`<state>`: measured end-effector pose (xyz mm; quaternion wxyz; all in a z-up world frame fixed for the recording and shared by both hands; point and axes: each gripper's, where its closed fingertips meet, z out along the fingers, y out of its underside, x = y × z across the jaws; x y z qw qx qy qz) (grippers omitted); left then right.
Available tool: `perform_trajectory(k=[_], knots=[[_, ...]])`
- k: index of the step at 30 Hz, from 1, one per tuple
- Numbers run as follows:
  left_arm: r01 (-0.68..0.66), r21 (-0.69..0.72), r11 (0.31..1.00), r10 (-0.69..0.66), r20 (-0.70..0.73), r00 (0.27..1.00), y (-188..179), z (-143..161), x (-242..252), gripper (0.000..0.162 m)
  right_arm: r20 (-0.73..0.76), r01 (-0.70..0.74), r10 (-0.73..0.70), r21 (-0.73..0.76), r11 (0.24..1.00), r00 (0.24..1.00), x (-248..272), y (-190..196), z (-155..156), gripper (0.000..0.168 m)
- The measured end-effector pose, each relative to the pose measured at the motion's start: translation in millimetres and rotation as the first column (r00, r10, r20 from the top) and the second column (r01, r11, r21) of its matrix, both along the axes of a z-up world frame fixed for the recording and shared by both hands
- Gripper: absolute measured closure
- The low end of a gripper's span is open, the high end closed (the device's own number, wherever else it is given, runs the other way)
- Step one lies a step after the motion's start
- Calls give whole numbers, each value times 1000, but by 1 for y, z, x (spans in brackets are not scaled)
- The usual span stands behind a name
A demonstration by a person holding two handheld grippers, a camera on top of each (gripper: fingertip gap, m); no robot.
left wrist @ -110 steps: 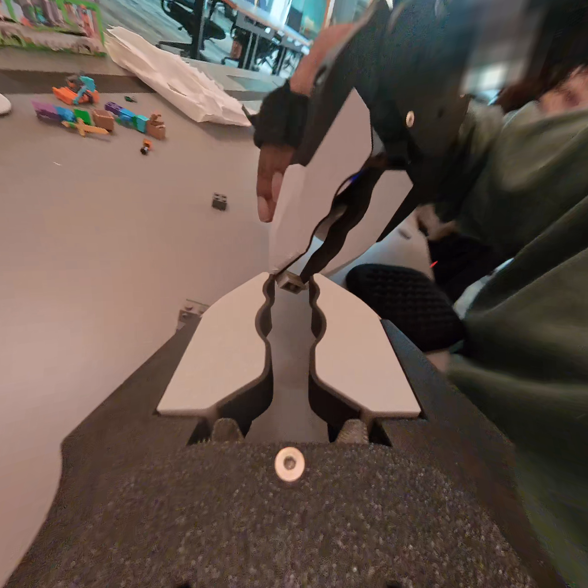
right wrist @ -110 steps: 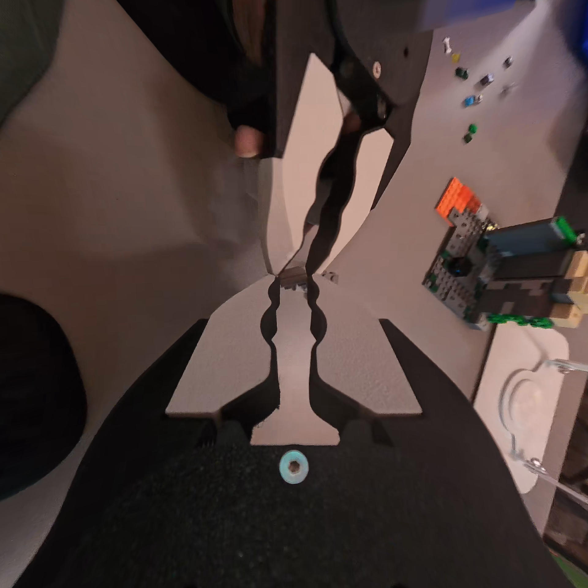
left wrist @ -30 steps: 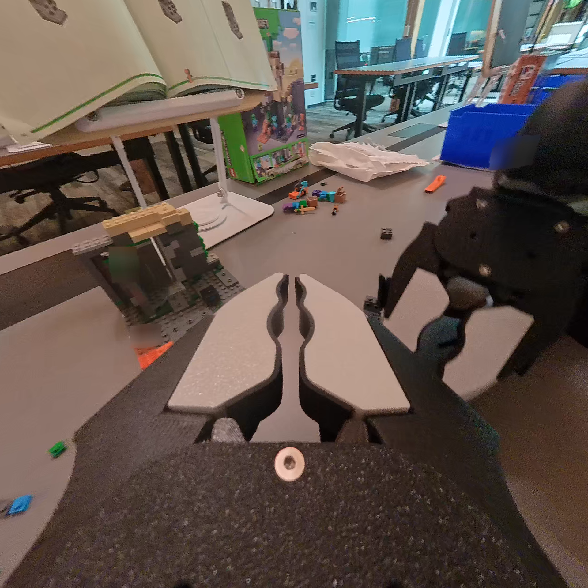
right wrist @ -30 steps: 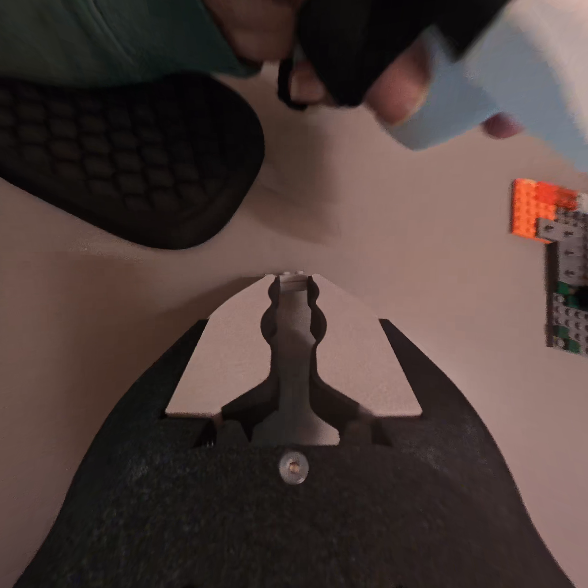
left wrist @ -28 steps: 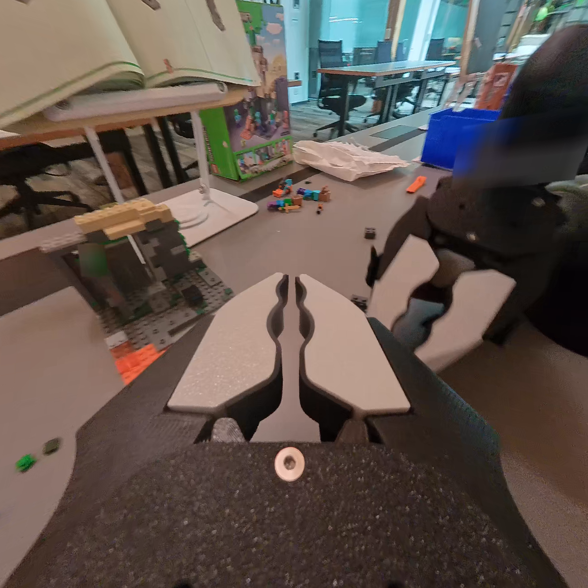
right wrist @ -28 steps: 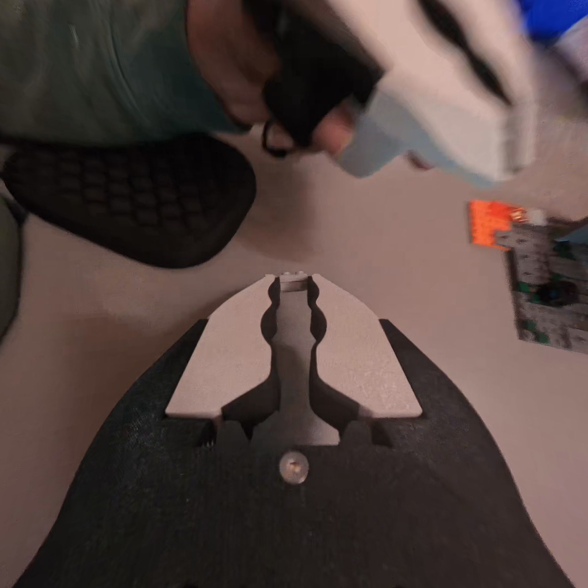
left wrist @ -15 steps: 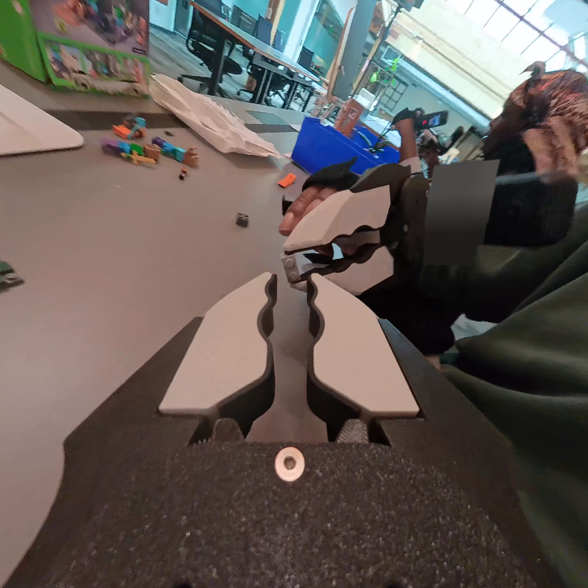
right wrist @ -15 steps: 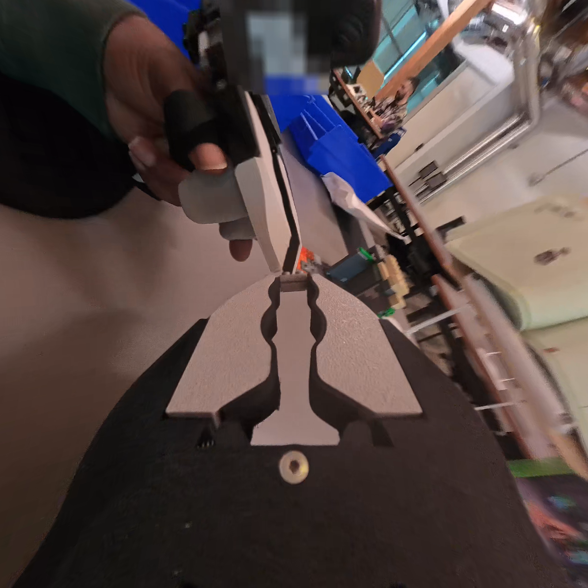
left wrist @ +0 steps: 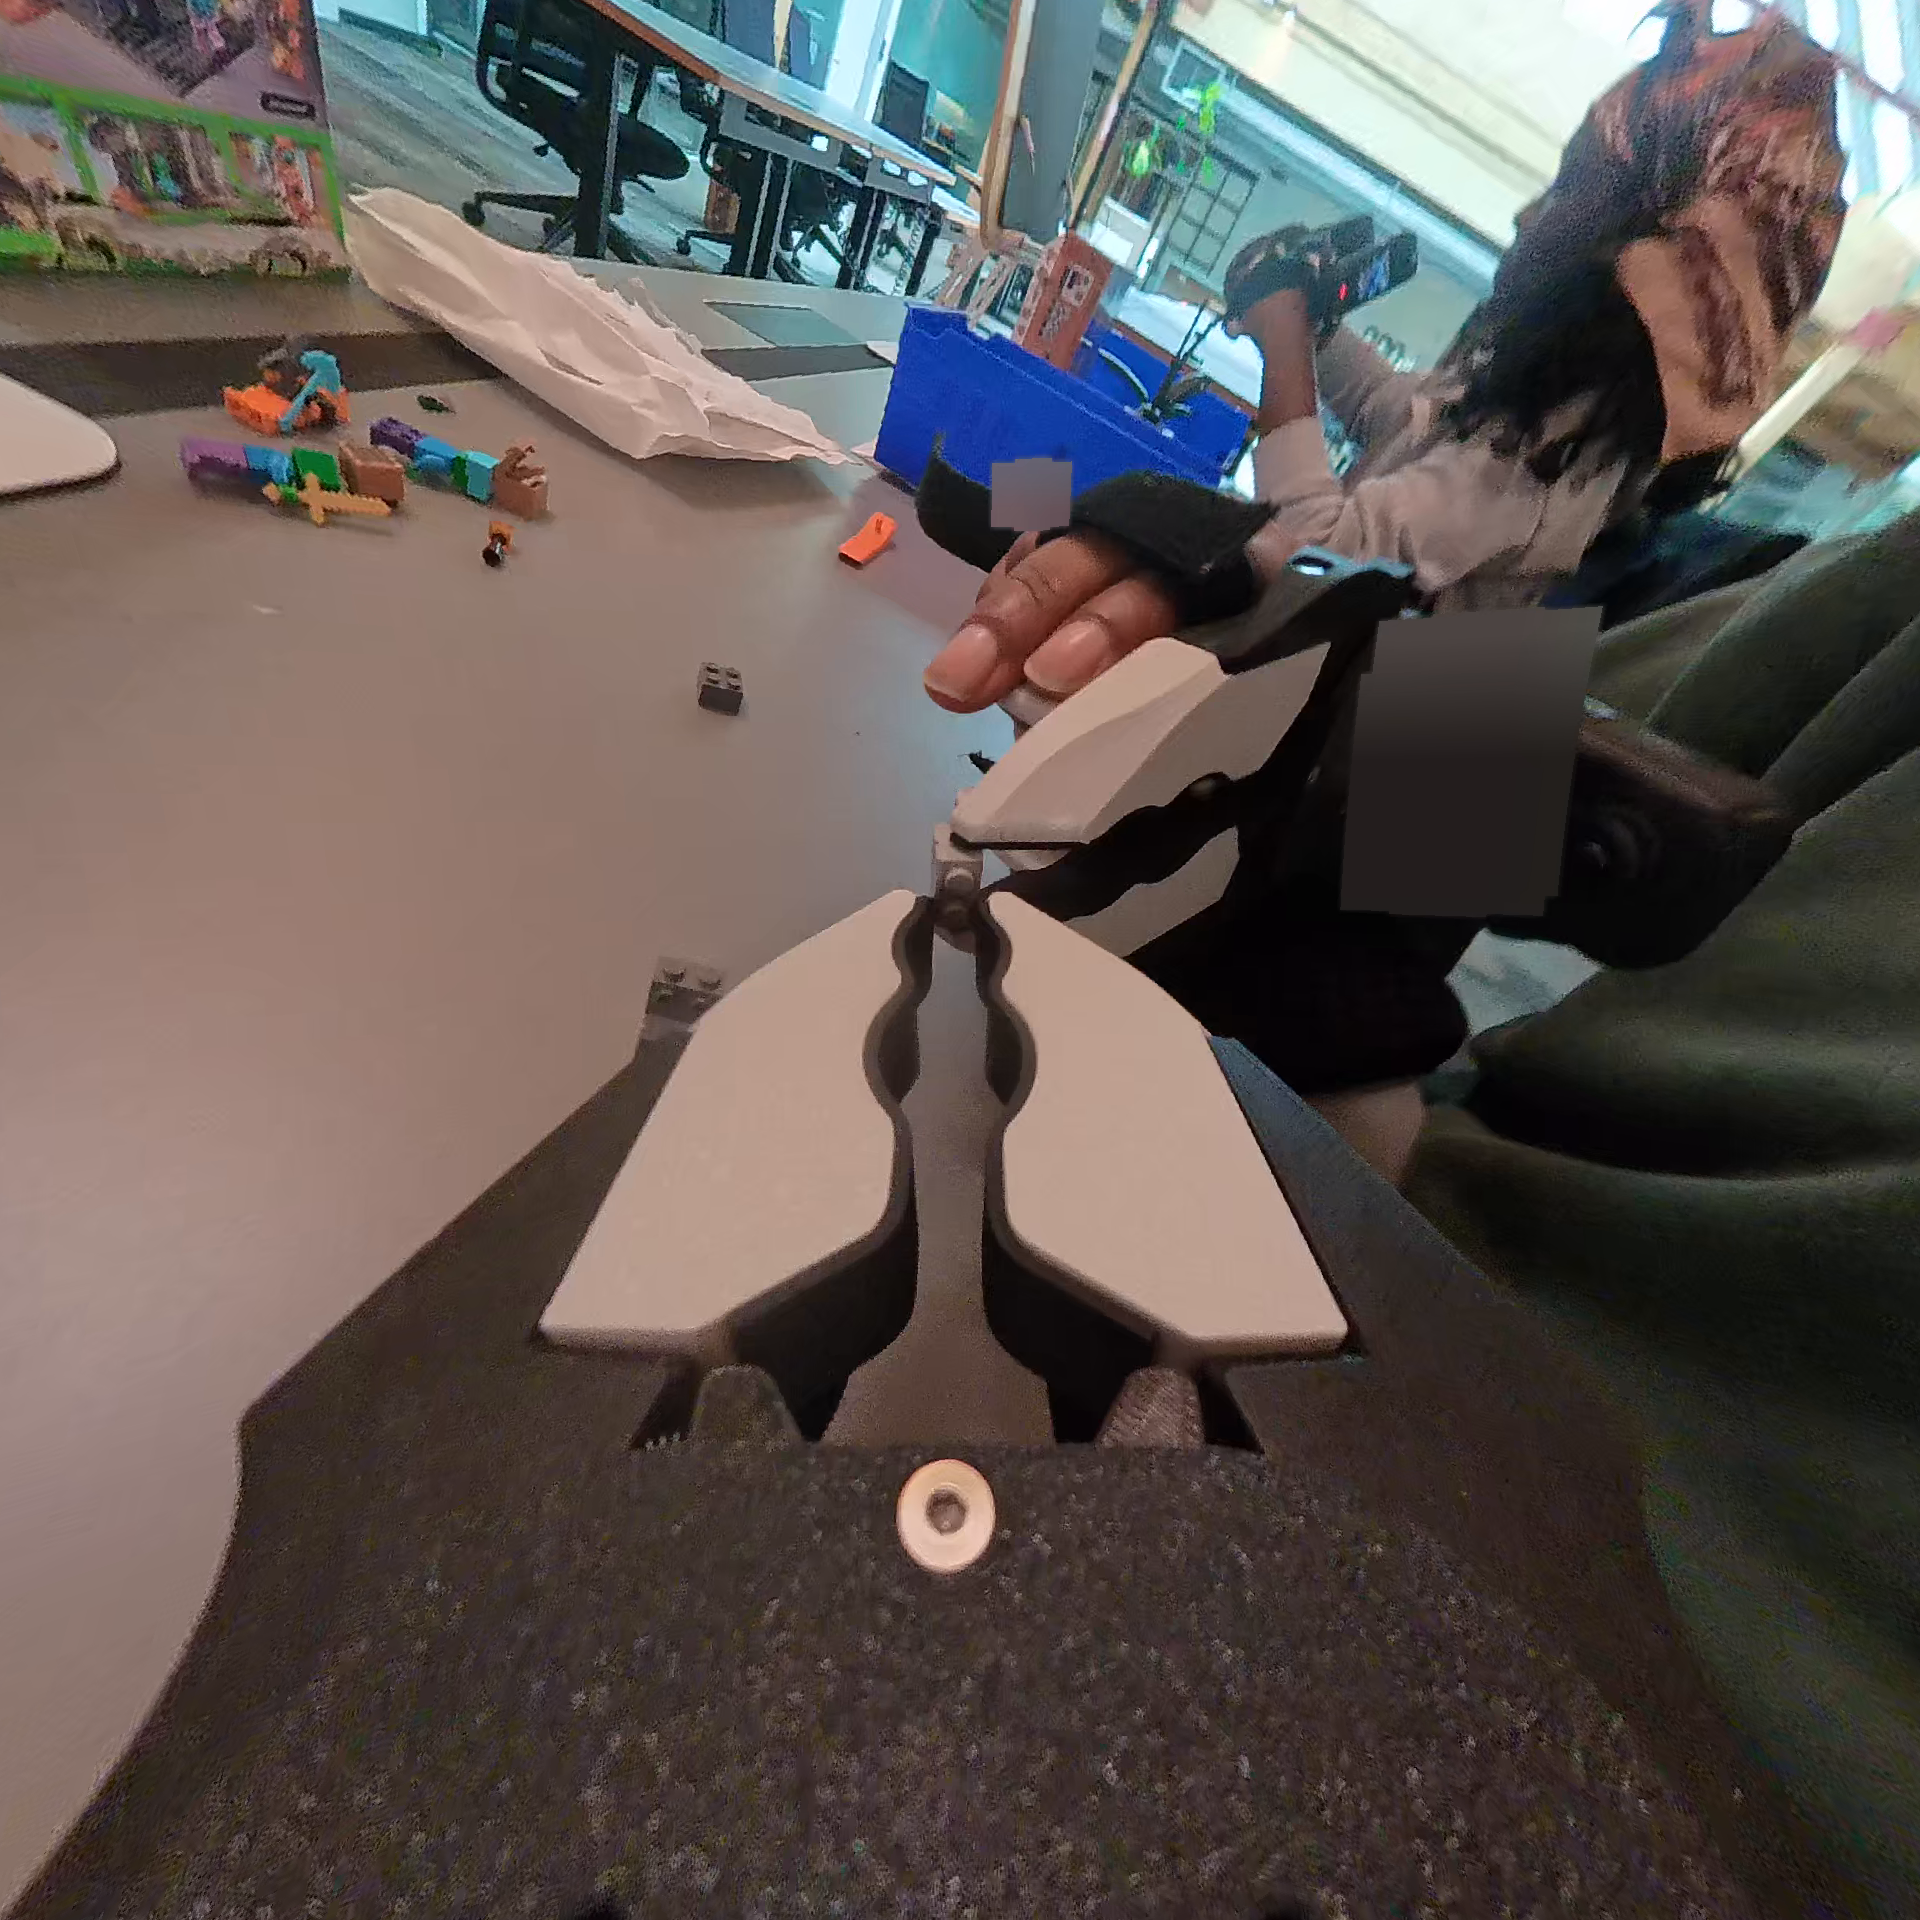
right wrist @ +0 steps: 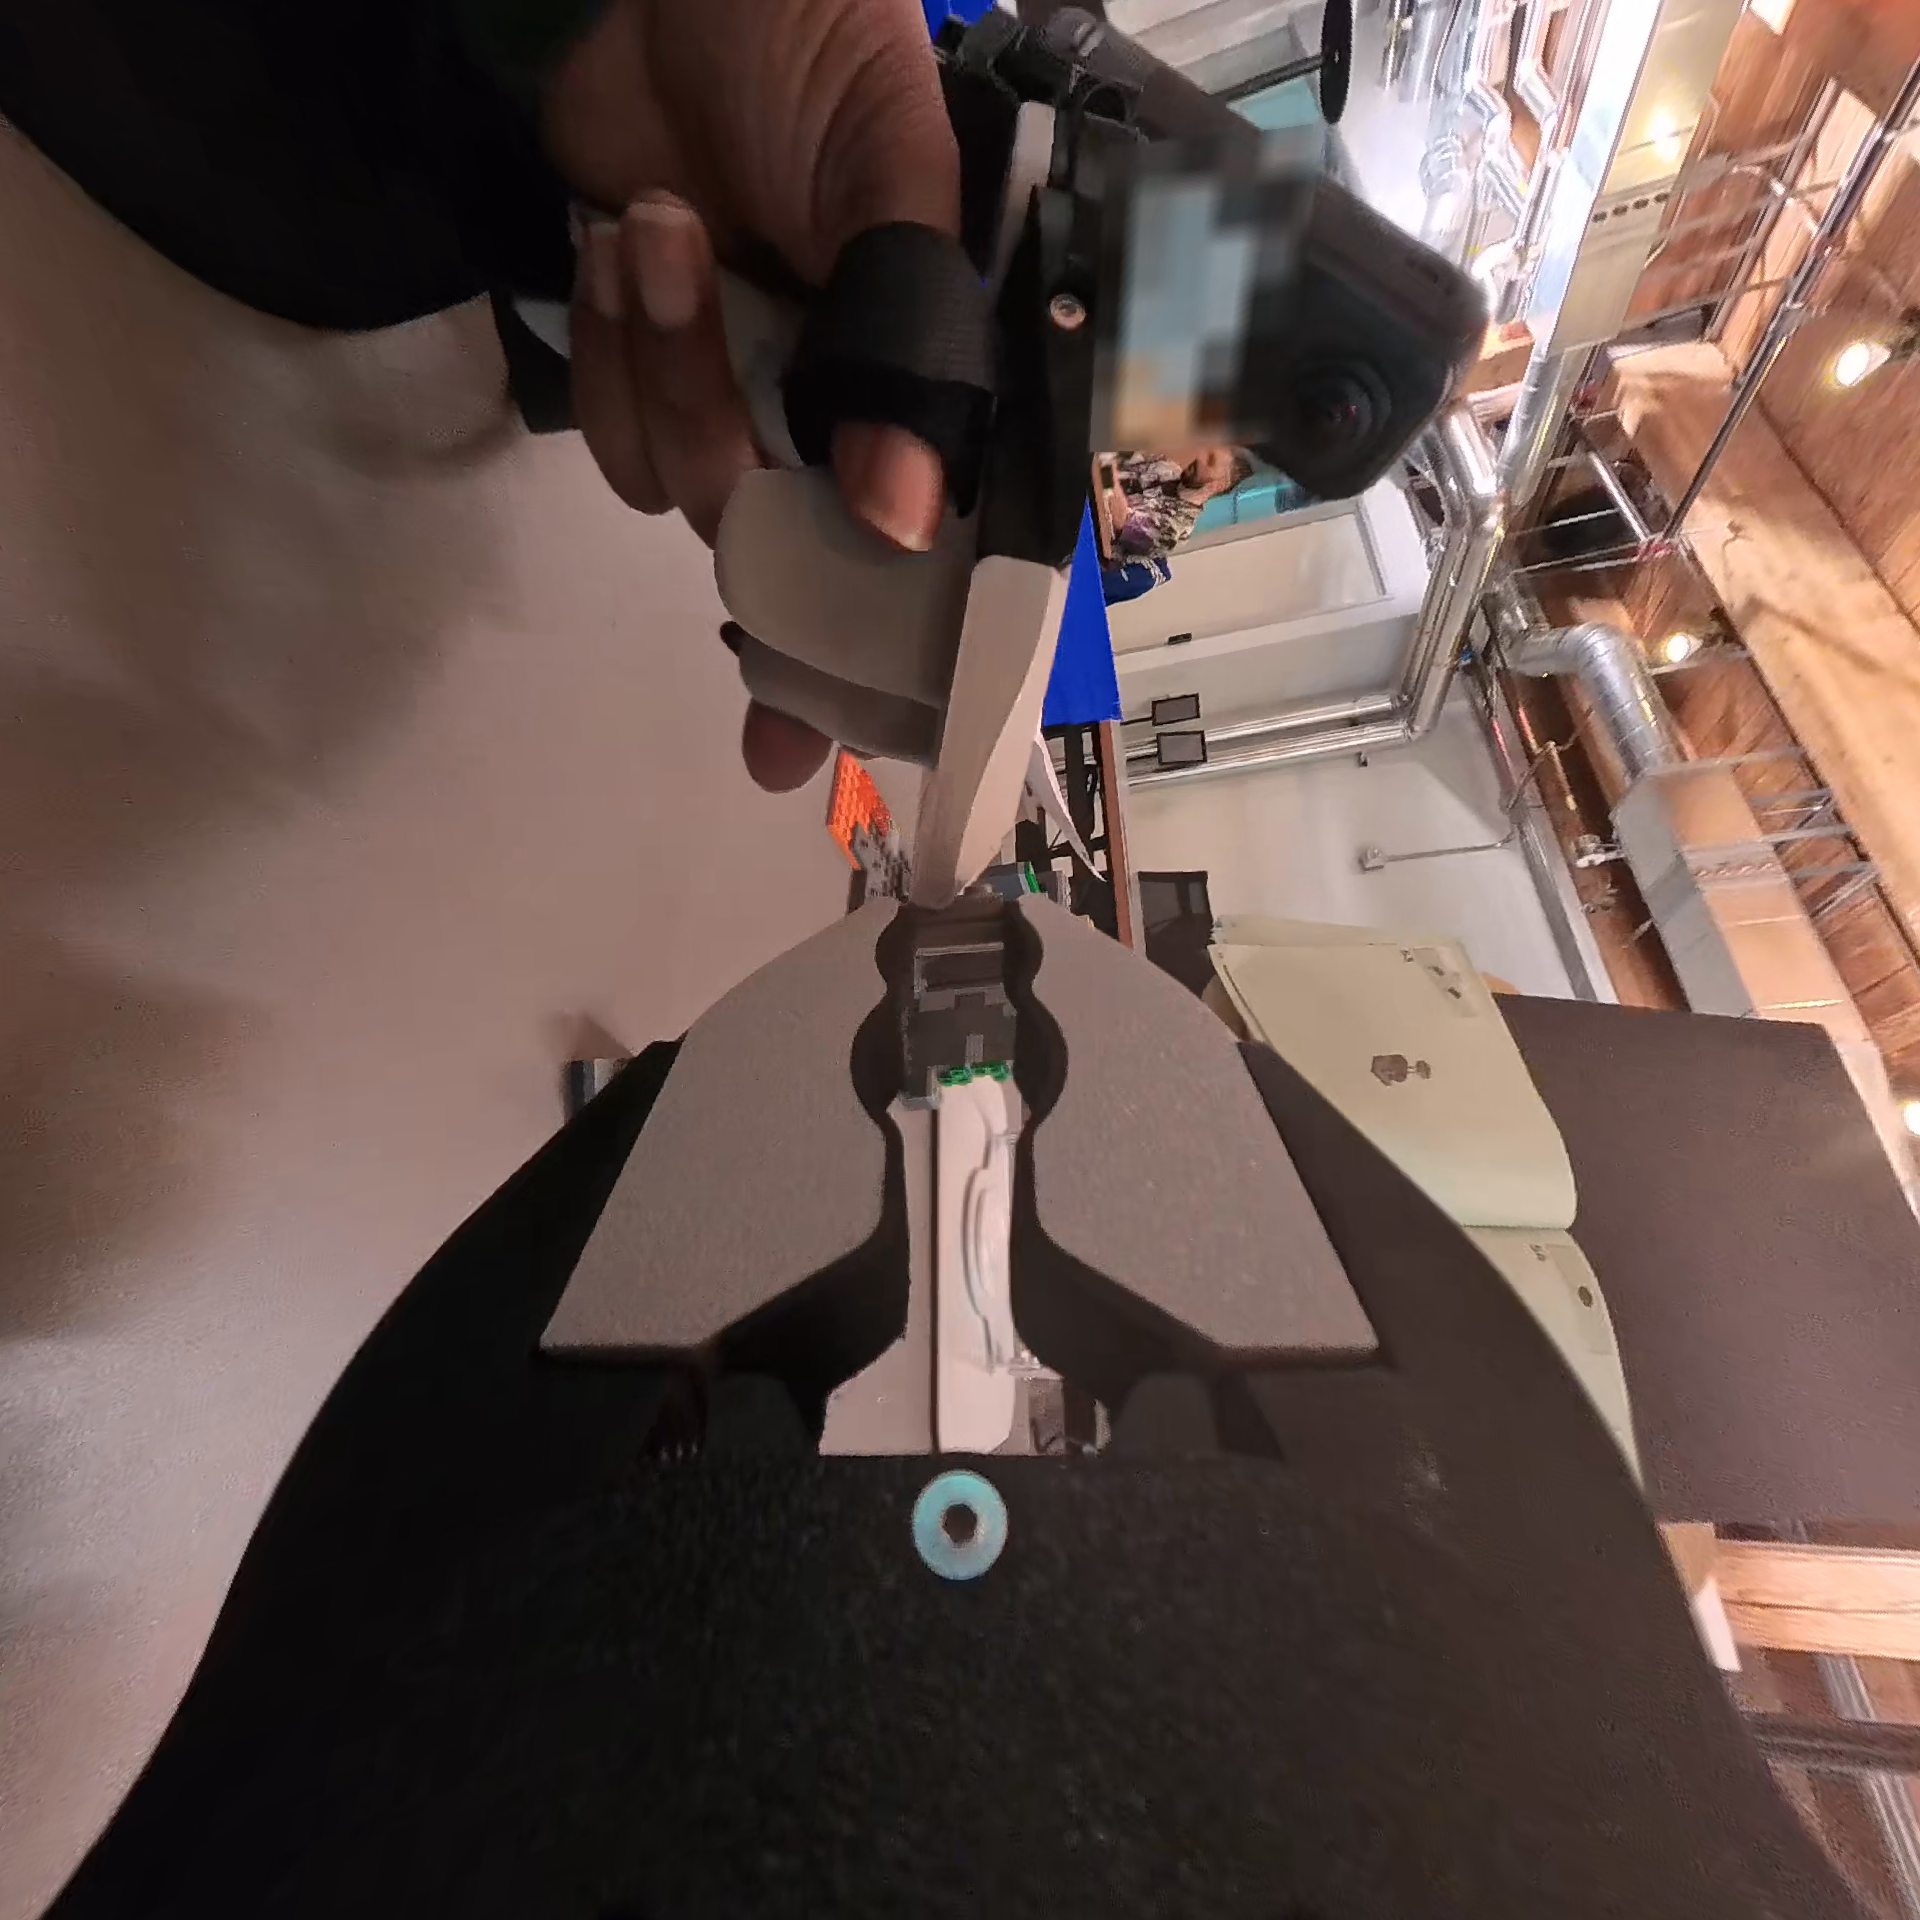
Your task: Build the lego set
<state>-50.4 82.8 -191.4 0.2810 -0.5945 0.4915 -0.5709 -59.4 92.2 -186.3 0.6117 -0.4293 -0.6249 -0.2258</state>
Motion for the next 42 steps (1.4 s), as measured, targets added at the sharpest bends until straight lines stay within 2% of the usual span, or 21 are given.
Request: perform_trajectory(k=[4, 6, 7, 9, 11, 13, 14, 15, 18, 21, 24, 27, 30, 32, 33, 35, 37, 40, 42], knots=[[5, 164, 986, -2, -15, 1000, -2, -1, -1, 155, -58, -14, 7, -111, 994, 998, 2, -5, -2, 152], [10, 246, 969, -4, -23, 1000, -3, -2, -3, 155, -131, -47, 15, -248, 968, 991, 4, -8, -3, 148], [13, 290, 957, -5, -28, 1000, -4, -3, -4, 155, -182, -83, 18, -358, 930, 983, 5, -12, -5, 148], [25, 372, 928, -13, -34, 999, -7, -3, -5, 155, -289, -167, -13, -588, 791, 957, 7, -20, -8, 146], [35, 455, 890, -22, -34, 999, -13, -3, -3, 155, -396, -293, -74, -781, 551, 915, 6, -30, -6, 146], [40, 542, 839, -25, -35, 999, -19, -3, -2, 155, -463, -414, -161, -871, 263, 872, 4, -41, -1, 136], [42, 581, 813, -28, -33, 999, -22, -3, -1, 155, -481, -460, -201, -876, 146, 853, 3, -45, 2, 133], [39, 615, 787, -29, -27, 999, -25, -2, 0, 155, -495, -496, -243, -866, 61, 834, 1, -46, 4, 130], [23, 696, 718, -26, -6, 1000, -30, 0, 2, 155, -483, -546, -344, -830, -113, 805, -3, -49, -1, 129], [9, 761, 649, -30, 14, 999, -32, 1, 2, 155, -480, -586, -401, -784, -203, 780, -6, -52, -5, 130], [3, 806, 591, -27, 17, 999, -31, 0, 1, 155, -511, -640, -438, -736, -222, 739, -7, -49, 0, 140], [0, 843, 537, -29, 19, 999, -33, -1, 2, 155, -508, -642, -447, -733, -225, 736, -4, -48, -2, 149], [6, 816, 578, -36, 18, 999, -34, -3, 3, 154, -521, -633, -419, -751, -189, 744, -3, -48, -4, 152], [21, 771, 636, -48, 12, 999, -35, -5, 3, 154, -541, -611, -363, -783, -112, 759, -3, -49, -7, 152], [37, 726, 687, -64, 10, 998, -36, -6, 2, 154, -548, -597, -325, -800, -65, 771, -2, -50, -8, 152], [77, 596, 800, -109, 17, 994, -39, -5, 0, 150, -566, -570, -239, -820, 57, 789, 0, -50, -10, 152], [80, 474, 877, -106, 29, 994, -34, -2, -2, 150, -579, -553, -150, -813, 184, 801, 2, -51, -9, 152], [96, 277, 956, -118, 65, 991, -33, 9, -3, 150, -559, -509, -36, -778, 367, 828, 4, -52, -8, 152], [119, 170, 978, -132, 69, 989, -35, 13, -2, 150, -544, -485, 16, -734, 475, 839, 4, -51, -2, 152]])
